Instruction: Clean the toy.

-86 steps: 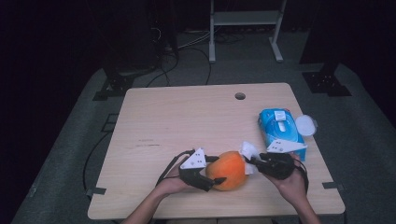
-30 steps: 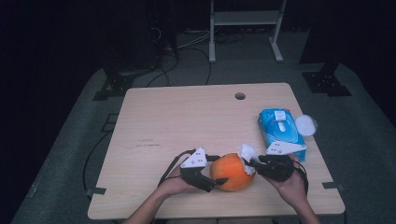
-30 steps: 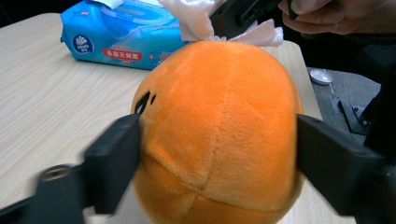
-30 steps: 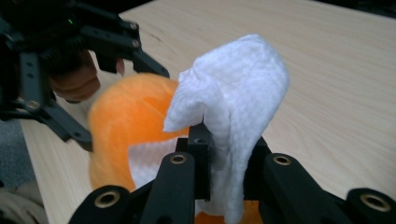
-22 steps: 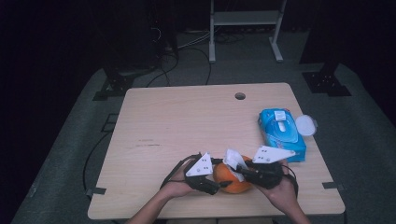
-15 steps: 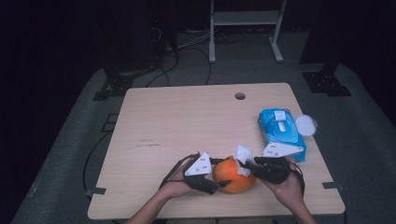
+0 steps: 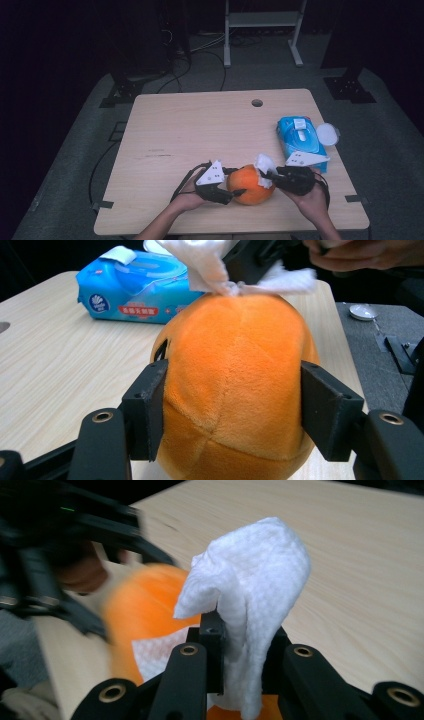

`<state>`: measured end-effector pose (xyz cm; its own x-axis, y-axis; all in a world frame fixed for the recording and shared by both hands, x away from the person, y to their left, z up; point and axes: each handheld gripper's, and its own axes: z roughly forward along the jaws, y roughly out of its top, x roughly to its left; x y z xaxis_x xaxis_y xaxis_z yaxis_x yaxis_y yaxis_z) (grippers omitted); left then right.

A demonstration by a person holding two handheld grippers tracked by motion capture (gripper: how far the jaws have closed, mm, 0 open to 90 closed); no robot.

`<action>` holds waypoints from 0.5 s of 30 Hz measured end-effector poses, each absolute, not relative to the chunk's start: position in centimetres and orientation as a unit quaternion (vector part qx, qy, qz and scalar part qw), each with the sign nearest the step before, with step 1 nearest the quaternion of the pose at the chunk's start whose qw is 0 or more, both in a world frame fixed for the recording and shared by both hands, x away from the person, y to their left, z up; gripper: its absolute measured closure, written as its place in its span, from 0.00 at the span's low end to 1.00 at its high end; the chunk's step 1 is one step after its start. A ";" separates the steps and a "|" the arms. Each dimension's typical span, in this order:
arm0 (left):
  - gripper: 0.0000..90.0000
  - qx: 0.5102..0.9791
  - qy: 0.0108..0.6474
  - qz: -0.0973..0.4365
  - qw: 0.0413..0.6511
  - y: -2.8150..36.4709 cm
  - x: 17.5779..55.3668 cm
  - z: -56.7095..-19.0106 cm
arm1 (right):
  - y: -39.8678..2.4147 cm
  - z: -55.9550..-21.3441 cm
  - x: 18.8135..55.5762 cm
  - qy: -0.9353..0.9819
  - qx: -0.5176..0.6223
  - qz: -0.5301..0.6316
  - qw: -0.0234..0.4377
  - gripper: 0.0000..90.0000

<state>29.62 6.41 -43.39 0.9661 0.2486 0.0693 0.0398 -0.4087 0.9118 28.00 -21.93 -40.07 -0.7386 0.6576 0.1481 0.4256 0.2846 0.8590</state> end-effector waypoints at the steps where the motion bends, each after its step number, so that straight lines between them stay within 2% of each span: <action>1: 0.38 0.833 0.089 0.095 0.539 6.5 29.7 -43.5 | -22.4 -40.4 28.3 0.790 0.350 0.490 0.119 0.86; 4: 0.36 0.832 0.092 0.092 0.540 6.6 29.9 -43.6 | -23.9 -41.4 29.2 0.784 0.384 0.471 0.124 0.87; 7: 0.36 0.830 0.095 0.088 0.542 6.7 30.1 -43.7 | -24.6 -41.9 29.6 0.776 0.404 0.473 0.106 0.87; 15: 0.35 0.829 0.110 0.084 0.542 7.1 30.4 -43.9 | -22.6 -39.7 28.0 0.782 0.346 0.508 0.101 0.86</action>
